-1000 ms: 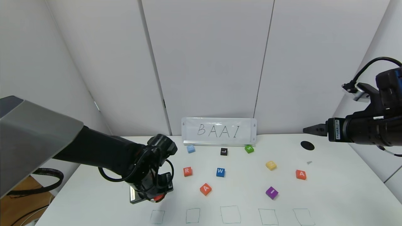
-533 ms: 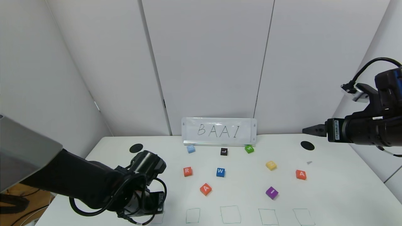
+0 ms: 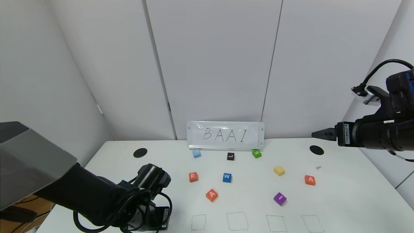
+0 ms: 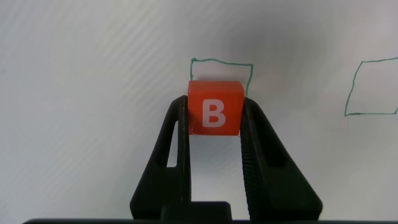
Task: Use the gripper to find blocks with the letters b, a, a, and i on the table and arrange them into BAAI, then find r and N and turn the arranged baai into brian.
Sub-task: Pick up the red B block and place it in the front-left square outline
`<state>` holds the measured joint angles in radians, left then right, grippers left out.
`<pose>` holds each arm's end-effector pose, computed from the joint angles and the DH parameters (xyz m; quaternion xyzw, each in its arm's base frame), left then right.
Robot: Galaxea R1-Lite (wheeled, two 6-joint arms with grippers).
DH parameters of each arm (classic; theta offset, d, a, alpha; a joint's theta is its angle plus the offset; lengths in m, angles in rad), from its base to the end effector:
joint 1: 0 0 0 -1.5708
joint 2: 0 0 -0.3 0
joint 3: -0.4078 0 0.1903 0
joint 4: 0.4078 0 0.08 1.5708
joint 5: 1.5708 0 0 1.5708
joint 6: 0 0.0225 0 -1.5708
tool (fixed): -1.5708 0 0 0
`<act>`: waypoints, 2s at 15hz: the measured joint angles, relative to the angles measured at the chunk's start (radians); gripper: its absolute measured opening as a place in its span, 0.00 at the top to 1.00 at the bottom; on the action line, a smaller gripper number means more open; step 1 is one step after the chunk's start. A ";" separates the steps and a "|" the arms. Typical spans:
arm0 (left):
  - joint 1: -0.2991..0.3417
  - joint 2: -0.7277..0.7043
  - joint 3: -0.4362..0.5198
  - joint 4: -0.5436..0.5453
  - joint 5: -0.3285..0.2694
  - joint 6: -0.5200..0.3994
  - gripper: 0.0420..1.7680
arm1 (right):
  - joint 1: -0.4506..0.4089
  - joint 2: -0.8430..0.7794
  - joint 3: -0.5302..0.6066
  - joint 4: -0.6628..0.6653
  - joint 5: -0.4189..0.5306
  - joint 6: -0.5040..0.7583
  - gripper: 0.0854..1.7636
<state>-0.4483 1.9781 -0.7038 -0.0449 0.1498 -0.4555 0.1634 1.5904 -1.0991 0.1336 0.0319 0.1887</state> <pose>0.2504 -0.1167 0.0341 -0.0169 0.5643 0.0061 0.8254 0.2748 0.0460 0.2241 0.0691 0.3141 0.0635 0.9447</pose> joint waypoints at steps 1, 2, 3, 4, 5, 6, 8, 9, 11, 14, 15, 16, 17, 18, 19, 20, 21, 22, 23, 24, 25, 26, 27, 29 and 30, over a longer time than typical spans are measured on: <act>-0.001 0.006 0.000 -0.005 0.000 0.004 0.72 | 0.000 0.000 0.000 0.000 0.000 0.000 0.03; -0.002 0.013 0.000 -0.011 0.000 0.010 0.72 | 0.000 0.001 -0.001 0.000 0.000 0.000 0.03; -0.002 0.018 0.001 -0.011 0.000 0.011 0.72 | 0.000 0.001 -0.001 0.000 0.000 0.000 0.03; -0.003 0.022 0.001 -0.011 0.000 0.012 0.72 | 0.000 0.001 -0.001 0.000 0.000 0.000 0.03; -0.003 0.025 0.001 -0.011 0.000 0.014 0.72 | 0.000 0.002 -0.001 0.000 0.000 0.000 0.03; -0.005 0.027 0.001 -0.011 0.000 0.019 0.72 | 0.000 0.002 -0.001 0.000 0.000 0.000 0.03; -0.006 0.030 0.001 -0.010 0.000 0.022 0.72 | 0.000 0.002 -0.001 0.000 0.000 0.000 0.03; -0.007 0.030 0.001 -0.010 0.000 0.024 0.72 | 0.000 0.002 -0.001 0.000 0.000 0.000 0.03; -0.007 0.032 0.000 -0.010 0.000 0.026 0.72 | 0.000 0.003 -0.001 0.000 0.000 0.000 0.03; -0.007 0.036 -0.005 -0.010 0.000 0.027 0.72 | 0.000 0.003 -0.001 0.000 0.000 0.000 0.03; -0.007 0.038 -0.008 -0.010 0.000 0.027 0.72 | 0.000 0.003 -0.001 0.000 0.000 0.000 0.03; -0.007 0.040 -0.010 -0.010 0.000 0.028 0.72 | 0.000 0.003 -0.001 0.000 0.000 0.000 0.03; -0.007 0.041 -0.011 -0.010 0.000 0.029 0.72 | 0.000 0.004 -0.001 0.000 -0.001 0.000 0.03; -0.007 0.043 -0.011 -0.010 0.000 0.031 0.72 | 0.000 0.004 -0.001 0.000 0.000 0.000 0.03; -0.007 0.045 -0.012 -0.009 0.000 0.033 0.72 | 0.000 0.004 -0.001 0.000 0.000 0.000 0.03; -0.007 0.047 -0.013 -0.009 0.000 0.034 0.72 | 0.000 0.004 -0.001 0.000 0.000 0.000 0.03; -0.008 0.050 -0.014 -0.009 0.000 0.038 0.72 | 0.000 0.004 -0.001 0.000 0.000 0.000 0.03; -0.008 0.053 -0.015 -0.010 0.000 0.040 0.72 | 0.000 0.004 -0.001 0.000 0.000 0.000 0.03; -0.009 0.055 -0.016 -0.012 0.000 0.040 0.72 | 0.000 0.004 -0.001 0.000 0.000 0.000 0.03; -0.010 0.057 -0.017 -0.012 0.000 0.040 0.72 | 0.000 0.004 -0.001 0.000 0.000 0.000 0.03; -0.010 0.058 -0.018 -0.013 0.000 0.040 0.72 | 0.000 0.004 -0.001 0.000 0.000 0.000 0.03; -0.010 0.059 -0.018 -0.014 0.000 0.040 0.72 | 0.000 0.004 -0.001 0.000 0.000 0.000 0.03; -0.010 0.060 -0.018 -0.015 0.000 0.040 0.72 | 0.000 0.005 -0.001 0.000 0.000 0.000 0.03; -0.010 0.061 -0.020 -0.015 0.000 0.040 0.72 | 0.000 0.006 -0.001 0.000 0.000 0.000 0.03; -0.011 0.061 -0.020 -0.015 0.000 0.040 0.72 | 0.000 0.006 -0.001 0.000 0.000 0.000 0.03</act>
<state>-0.4598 2.0387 -0.7238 -0.0596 0.1498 -0.4155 0.1638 1.5962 -1.0998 0.1336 0.0315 0.1885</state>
